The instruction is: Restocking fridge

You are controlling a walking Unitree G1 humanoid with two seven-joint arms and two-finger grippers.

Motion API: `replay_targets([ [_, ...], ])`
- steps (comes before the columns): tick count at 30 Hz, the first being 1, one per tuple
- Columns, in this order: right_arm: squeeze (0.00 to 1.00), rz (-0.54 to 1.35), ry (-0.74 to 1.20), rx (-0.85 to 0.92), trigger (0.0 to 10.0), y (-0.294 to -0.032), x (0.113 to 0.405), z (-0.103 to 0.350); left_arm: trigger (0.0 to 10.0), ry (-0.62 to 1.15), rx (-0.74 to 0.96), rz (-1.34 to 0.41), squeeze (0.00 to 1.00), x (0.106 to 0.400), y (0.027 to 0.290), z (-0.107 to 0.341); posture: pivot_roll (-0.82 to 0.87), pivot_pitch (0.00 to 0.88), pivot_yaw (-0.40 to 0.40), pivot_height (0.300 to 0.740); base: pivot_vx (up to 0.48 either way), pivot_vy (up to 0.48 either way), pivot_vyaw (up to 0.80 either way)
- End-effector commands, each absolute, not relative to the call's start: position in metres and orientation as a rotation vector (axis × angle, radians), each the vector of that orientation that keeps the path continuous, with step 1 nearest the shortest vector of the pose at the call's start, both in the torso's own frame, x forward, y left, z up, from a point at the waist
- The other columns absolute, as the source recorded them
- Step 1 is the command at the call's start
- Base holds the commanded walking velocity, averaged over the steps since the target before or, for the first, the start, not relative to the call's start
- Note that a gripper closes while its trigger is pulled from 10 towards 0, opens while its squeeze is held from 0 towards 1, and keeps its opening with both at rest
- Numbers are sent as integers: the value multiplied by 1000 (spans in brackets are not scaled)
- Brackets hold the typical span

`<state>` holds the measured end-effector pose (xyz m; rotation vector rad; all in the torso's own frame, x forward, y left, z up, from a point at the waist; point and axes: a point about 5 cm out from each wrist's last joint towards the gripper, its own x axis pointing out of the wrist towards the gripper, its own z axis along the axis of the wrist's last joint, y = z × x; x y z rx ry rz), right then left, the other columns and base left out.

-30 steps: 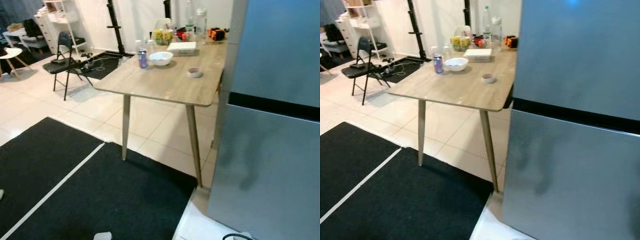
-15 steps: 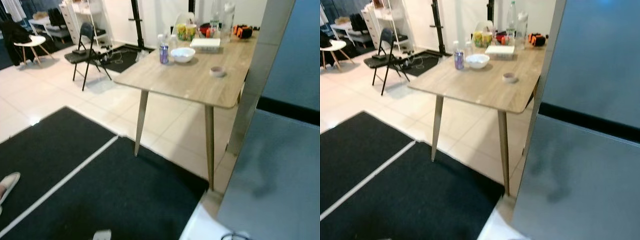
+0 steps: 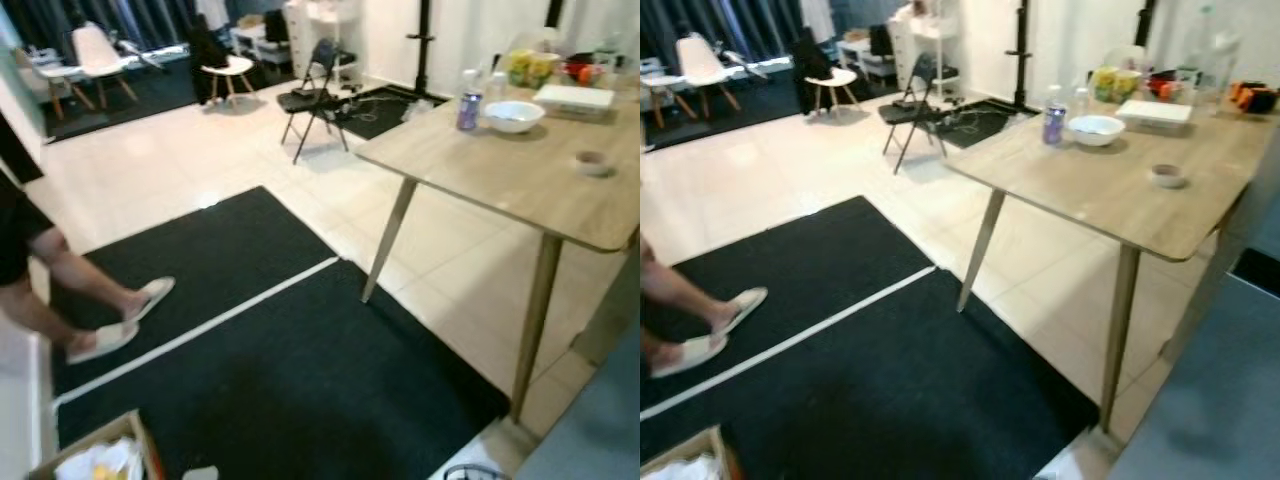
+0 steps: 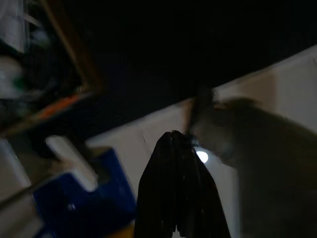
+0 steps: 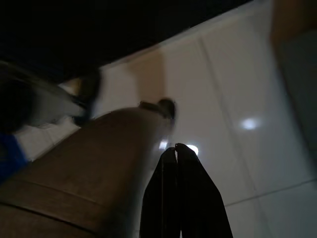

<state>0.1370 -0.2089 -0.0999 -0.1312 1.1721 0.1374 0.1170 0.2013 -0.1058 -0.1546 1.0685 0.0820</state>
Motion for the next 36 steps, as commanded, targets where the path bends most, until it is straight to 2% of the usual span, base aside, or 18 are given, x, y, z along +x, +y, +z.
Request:
replay_targets([
  [1, 0, 139, 1171, -115, 10000, -204, 137, -101, 10000, 1057, -152, 90, 0, 121, 204, -104, -52, 0, 45, 740, 0, 0, 0],
  [9, 0, 138, 1173, -114, 10000, -205, 137, -101, 10000, 1051, -187, 86, 0, 124, 203, -103, -52, 0, 45, 740, 0, 0, 0],
  [36, 0, 138, 1169, -108, 10000, -206, 138, -100, 10000, 1052, -189, 76, 0, 124, 204, -103, -52, 0, 45, 740, 343, 0, 0],
])
